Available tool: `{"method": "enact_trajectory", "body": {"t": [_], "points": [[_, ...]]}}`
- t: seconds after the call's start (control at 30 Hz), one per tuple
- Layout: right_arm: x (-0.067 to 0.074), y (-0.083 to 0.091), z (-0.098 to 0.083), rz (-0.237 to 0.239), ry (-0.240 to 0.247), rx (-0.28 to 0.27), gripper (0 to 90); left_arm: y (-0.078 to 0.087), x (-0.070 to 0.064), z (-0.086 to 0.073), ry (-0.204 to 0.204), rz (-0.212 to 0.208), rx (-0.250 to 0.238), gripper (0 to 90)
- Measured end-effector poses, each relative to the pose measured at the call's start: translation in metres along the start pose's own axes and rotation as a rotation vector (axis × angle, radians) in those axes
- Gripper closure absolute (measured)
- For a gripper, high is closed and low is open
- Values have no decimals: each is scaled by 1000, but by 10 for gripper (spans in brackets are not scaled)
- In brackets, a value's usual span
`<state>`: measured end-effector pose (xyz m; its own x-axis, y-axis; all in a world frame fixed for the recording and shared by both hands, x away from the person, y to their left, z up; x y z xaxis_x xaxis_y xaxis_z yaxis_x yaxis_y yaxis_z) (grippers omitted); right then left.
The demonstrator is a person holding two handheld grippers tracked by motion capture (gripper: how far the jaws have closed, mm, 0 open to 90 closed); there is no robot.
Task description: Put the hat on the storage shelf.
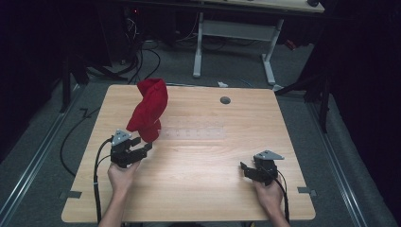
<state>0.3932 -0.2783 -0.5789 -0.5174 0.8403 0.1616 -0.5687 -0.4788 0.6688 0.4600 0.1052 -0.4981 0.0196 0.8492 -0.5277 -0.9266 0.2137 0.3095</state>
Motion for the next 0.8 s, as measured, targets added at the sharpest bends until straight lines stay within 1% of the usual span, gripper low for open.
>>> {"method": "enact_trajectory", "body": {"t": [0.1,0.2,0.3,0.37,0.43,0.47,0.53,0.63,0.7,0.8], "points": [[0,0,0,0,0,0,357,6,0,-5,-6,3,2,402],[0,0,0,0,0,0,356,10,0,-13,-32,9,12,391],[0,0,0,1,0,1,356,14,-2,-21,-47,5,25,387],[0,0,0,1,0,0,355,18,-4,-28,-51,0,36,384],[0,0,0,2,1,2,352,20,-6,-36,-64,-2,44,380],[0,0,0,2,2,2,352,20,-7,-39,-62,-5,51,379],[0,0,0,4,3,2,352,21,-8,-48,-74,-4,66,378],[0,0,0,4,3,2,352,22,-12,-58,-72,-12,88,379],[0,0,0,4,3,2,352,23,-16,-62,-61,-24,99,379],[0,0,0,4,3,2,352,23,-20,-67,-75,-33,105,379]]}}
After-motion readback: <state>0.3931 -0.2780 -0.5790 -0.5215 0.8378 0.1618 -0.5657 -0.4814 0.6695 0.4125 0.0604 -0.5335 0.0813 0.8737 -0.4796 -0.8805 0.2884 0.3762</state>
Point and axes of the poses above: each handheld gripper's, and its own axes: y roughly backward along the jaws, z roughly out of its top, x roughly to its left, the point moved 7 cm from there along -y, roughly forward along the jaws, and after that the axes turned 15 degrees about z, right-handed, at the moved point
